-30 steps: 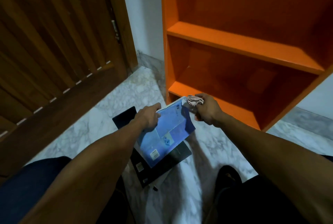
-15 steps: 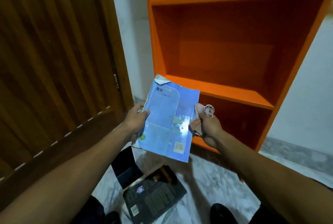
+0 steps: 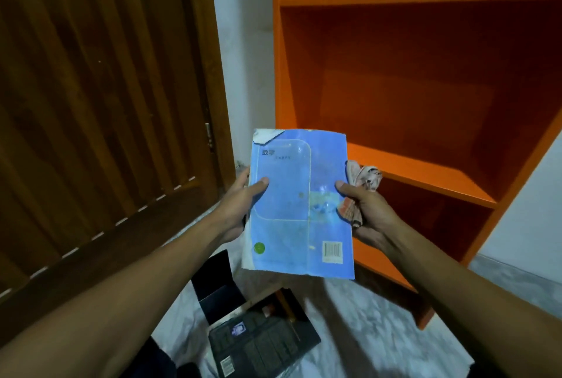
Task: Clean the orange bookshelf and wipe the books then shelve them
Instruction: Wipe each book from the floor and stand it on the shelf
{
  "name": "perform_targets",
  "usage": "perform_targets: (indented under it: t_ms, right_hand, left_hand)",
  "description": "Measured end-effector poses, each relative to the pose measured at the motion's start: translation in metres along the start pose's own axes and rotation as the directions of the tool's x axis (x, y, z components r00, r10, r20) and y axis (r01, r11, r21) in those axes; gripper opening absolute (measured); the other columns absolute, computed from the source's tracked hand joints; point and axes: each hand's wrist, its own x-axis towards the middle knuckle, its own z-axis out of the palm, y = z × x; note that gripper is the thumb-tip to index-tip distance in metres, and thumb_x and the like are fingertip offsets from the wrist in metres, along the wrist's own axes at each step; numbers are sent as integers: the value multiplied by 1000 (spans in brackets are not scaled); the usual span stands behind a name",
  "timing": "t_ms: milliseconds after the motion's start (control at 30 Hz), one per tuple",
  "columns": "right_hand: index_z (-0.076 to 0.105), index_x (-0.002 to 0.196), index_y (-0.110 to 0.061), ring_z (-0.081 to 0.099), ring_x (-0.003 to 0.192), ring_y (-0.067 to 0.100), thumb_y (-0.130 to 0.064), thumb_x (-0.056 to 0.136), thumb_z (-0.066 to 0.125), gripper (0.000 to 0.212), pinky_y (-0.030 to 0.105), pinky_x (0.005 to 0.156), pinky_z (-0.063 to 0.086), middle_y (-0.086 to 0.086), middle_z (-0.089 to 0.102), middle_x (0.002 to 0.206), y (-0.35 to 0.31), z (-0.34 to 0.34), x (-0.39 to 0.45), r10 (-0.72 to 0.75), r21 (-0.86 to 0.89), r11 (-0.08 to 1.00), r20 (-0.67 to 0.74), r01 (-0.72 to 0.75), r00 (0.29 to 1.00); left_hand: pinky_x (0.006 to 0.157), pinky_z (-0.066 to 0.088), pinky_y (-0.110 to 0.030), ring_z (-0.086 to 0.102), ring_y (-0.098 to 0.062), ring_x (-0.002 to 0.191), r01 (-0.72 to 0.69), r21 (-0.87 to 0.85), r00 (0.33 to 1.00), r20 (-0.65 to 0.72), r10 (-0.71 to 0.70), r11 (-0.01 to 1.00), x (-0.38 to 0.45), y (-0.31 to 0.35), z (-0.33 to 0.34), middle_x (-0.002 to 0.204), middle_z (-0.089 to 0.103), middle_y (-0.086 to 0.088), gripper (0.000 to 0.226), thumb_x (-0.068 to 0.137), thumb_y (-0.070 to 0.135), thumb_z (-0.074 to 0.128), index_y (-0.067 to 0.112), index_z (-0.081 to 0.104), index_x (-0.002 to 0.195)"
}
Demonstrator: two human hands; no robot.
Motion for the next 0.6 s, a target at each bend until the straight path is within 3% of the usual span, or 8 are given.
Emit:
perform_targets:
  t_ms: [67,167,267,300,367,433,500,600]
  right_hand:
    - [54,135,-8,67,111,36,-11,95,59,41,48,89,55,14,66,128,-14,-1,3,-41,-36,998,24,42,999]
    - [55,130,-11,69,64,23,-7,99,55,31,31,59,50,5,72,97,-27,0,3,-154,-207,968,-49,141,987]
    - [51,139,-17,67,93,25,-16,99,59,41,43,70,50,-9,70,87,-19,-9,6,-204,-293,944,-154,153,967]
    - [49,140,-18,67,93,29,-22,100,58,42,47,69,49,-5,67,85,-15,-14,8,-190,-311,943,-202,122,961]
    - [45,141,-17,58,71,38,-35,101,53,44,48,64,45,8,57,79,-10,-24,11,-104,-339,941,-285,1,953]
    - [51,127,-15,52,78,35,-42,102,48,36,48,65,45,16,51,80,-10,-29,10,-48,-344,936,-344,-78,938]
    - [51,109,-15,56,72,35,-41,103,46,28,45,60,48,19,52,80,-16,-28,10,-148,-365,931,-393,-6,907]
    - [41,121,-24,52,56,33,-50,102,44,32,43,53,45,22,53,69,-32,-19,18,-498,-549,783,-273,291,823]
  left_hand:
    - [82,60,-54,71,-35,105,40,-51,999,9,-40,998,8,-1,3,121,72,-7,37,99,16,59,26,53,134]
    - [89,57,-57,71,-35,105,69,-52,997,-14,-70,996,15,-8,9,120,72,-11,34,101,21,56,15,57,134]
    - [67,64,-42,76,-24,85,-11,17,995,-99,13,1000,18,-20,18,109,74,-5,26,104,20,51,16,56,129]
    - [63,63,-38,75,-21,83,-46,67,991,-120,54,997,19,-22,20,109,73,-4,25,105,20,49,17,55,129]
    - [69,63,-39,74,-23,90,-118,170,986,-98,135,978,20,-24,19,116,70,-4,26,105,20,48,19,53,131]
    - [80,61,-45,72,-25,100,-198,237,978,-14,207,951,18,-24,18,120,69,2,24,106,20,46,29,54,127]
    - [84,60,-46,71,-23,104,-239,259,971,39,238,936,15,-26,19,121,68,6,24,107,20,44,33,55,124]
    - [86,59,-49,71,-24,106,-246,262,969,55,240,933,14,-30,23,122,68,3,24,107,20,43,34,57,121]
